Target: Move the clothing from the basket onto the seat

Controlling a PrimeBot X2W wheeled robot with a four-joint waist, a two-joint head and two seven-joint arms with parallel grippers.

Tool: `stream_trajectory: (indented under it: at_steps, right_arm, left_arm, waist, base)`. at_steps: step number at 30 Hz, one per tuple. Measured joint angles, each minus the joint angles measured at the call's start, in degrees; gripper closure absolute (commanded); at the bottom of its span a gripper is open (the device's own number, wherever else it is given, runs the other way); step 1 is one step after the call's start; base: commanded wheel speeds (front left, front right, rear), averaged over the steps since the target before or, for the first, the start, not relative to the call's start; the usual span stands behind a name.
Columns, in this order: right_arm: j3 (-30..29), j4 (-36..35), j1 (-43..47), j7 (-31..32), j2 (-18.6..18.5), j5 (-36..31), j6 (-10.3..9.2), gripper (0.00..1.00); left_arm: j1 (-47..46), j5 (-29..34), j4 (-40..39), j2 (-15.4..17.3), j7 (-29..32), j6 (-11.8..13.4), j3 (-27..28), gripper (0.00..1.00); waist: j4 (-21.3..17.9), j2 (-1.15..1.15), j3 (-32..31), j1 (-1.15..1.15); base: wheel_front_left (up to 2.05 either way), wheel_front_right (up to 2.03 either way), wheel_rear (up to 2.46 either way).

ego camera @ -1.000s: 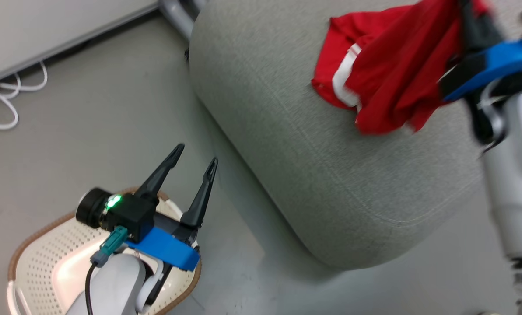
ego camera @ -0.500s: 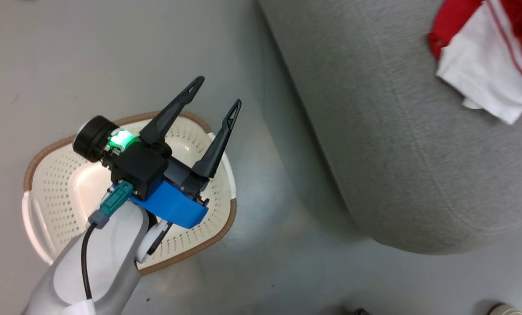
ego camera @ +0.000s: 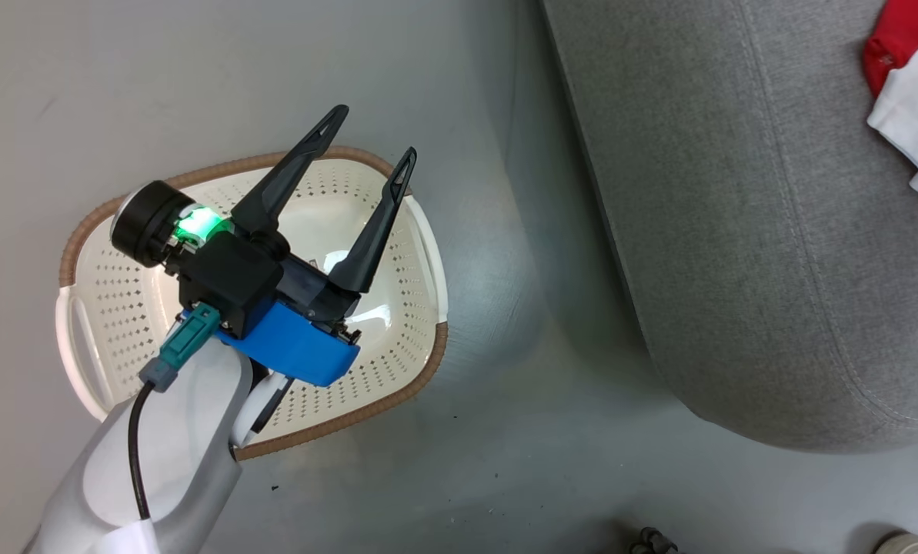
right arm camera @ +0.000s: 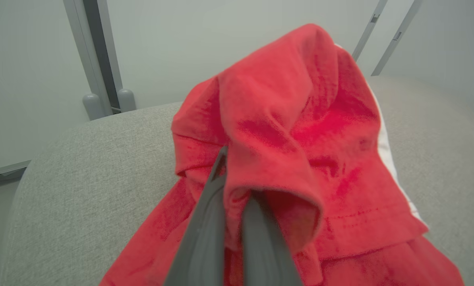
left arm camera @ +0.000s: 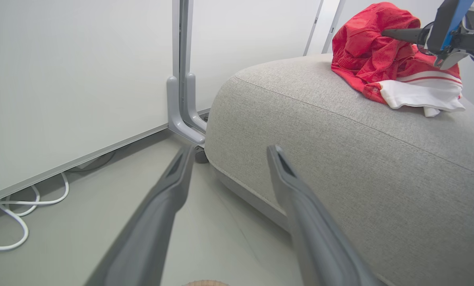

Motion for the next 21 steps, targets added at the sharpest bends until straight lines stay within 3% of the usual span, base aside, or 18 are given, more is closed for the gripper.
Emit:
stream_trajectory:
  at_steps: [2,4,5,7,21]
  right_arm:
    - [0.36,0.57,-0.04,-0.53,0.04,-0.16,0.00,0.60]
    - [0.88,0.98,-0.14,-0.88,0.25,-0.46,0.00,0.51]
    - [1.19,1.20,-0.16,-0.93,0.37,-0.51,0.00,0.40]
    - [1.90,1.62,-0.12,-1.34,0.51,-0.54,0.00,0.00]
    - [10.49,0.93,9.52,-2.32,1.52,0.66,0.00,0.00]
  left_arm:
    - [0.03,-0.05,-0.01,0.02,0.00,0.00,0.12,0.00]
    - [0.06,-0.18,0.04,0.14,0.00,0.00,0.09,0.00]
    - [0.08,-0.19,0.19,0.19,0.00,0.00,0.09,0.00]
    - [0.14,-0.48,0.40,0.03,0.00,0.00,0.15,0.00]
    - [7.86,-2.87,3.50,-5.14,0.00,0.00,4.02,0.00]
  waist:
    - [-0.42,0.00,-0.22,0.00]
    - [-0.72,0.00,-0.54,0.00]
    - [-0.82,0.00,-0.76,0.00]
    - [-0.89,0.00,-1.38,0.00]
    - [0.20,0.00,-11.69,-0.01]
  base:
    - [0.00,0.00,0.00]
    - [0.00,0.00,0.00]
    - [0.00,0.00,0.00]
    - [0.00,0.00,0.00]
    - [0.00,0.00,0.00]
